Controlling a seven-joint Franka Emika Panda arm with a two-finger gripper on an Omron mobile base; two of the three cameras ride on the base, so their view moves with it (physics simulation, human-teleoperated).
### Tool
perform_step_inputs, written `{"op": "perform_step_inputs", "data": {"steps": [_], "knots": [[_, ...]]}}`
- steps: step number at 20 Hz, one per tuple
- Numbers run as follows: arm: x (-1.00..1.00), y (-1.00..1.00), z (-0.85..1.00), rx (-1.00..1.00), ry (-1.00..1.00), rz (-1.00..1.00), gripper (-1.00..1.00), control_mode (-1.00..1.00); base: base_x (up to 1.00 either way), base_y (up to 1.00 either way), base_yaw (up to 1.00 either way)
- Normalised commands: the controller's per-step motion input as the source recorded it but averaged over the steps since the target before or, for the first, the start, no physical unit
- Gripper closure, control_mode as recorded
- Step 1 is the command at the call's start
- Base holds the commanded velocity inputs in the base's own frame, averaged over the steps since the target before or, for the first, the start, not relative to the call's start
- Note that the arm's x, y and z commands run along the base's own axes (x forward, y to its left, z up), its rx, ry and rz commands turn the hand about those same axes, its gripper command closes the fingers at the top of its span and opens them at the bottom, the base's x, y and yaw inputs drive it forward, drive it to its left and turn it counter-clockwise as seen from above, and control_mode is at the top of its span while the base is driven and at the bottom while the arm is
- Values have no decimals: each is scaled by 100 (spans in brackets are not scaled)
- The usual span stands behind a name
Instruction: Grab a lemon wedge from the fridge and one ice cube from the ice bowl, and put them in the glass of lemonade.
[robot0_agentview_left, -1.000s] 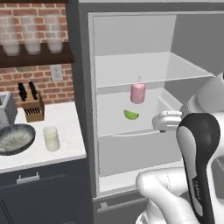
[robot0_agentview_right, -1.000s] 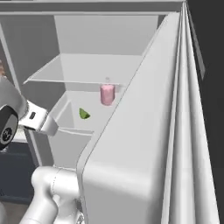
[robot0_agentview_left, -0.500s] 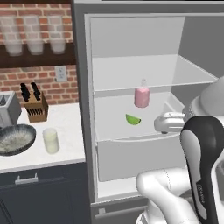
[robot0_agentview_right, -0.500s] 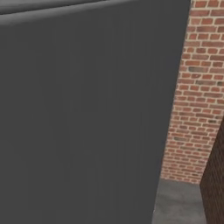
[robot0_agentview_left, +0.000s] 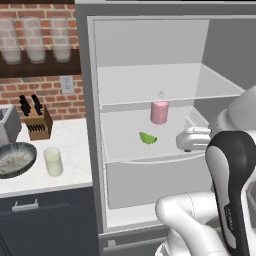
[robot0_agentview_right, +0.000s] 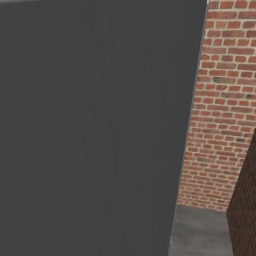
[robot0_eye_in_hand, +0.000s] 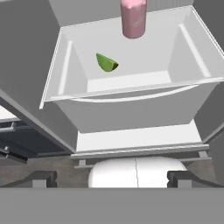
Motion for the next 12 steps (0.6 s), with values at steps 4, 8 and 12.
{"op": "perform_step_inputs", "data": {"steps": [4,8,12], "knots": [[25,0,-17,0,0,0,-100,-100,5,0,1],[13,0,-47,0,-14,4,-100,-100,0,0,0],[7,0,-38,0,-20,6,-100,-100,0,0,0]]}}
